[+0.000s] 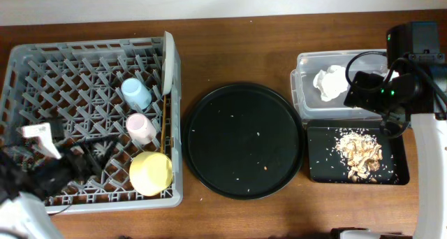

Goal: Sort waste into correct bins and load items into the dishwasher rack

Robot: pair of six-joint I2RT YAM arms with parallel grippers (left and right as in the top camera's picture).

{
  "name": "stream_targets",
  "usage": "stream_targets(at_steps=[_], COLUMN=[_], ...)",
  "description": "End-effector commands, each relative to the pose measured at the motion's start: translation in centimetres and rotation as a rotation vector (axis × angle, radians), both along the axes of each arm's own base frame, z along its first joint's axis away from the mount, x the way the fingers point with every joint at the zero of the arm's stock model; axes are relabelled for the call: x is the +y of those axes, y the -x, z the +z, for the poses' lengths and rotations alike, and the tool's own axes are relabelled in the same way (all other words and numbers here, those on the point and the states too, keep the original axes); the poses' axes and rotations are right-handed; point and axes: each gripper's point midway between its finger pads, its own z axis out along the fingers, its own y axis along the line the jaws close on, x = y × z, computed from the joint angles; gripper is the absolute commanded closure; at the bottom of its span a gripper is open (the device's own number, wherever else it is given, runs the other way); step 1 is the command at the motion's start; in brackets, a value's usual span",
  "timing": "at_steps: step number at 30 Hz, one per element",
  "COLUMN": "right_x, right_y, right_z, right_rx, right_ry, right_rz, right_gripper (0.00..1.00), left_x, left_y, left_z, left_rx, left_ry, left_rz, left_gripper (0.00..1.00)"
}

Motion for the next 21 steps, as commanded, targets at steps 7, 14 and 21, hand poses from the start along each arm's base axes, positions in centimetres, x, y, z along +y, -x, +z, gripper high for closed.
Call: stream_targets(at_steps=[7, 14, 21], right_x=[-0.2, -0.2, -0.2], right_y=[0.1, 0.1, 0.1], right_z=[0.5, 0.5, 0.5], right_rx=[-0.016, -0.016, -0.016], right_ry=[0.011, 0.011, 0.011], right_rz=[-0.011, -0.011, -0.011], right_gripper=[0.01, 0.01, 0.01], left_x=[-1.3, -4.4, -4.3], left_y=[-2.5, -7.3, -9.0], left_z=[2.2, -0.9, -4.2], left_rx=[0.06, 0.142, 0.235], left_ry=[-0.406, -0.522, -0.519], left_rz=[0.235, 0.094, 0.07], left_gripper=[0.01, 0.01, 0.01])
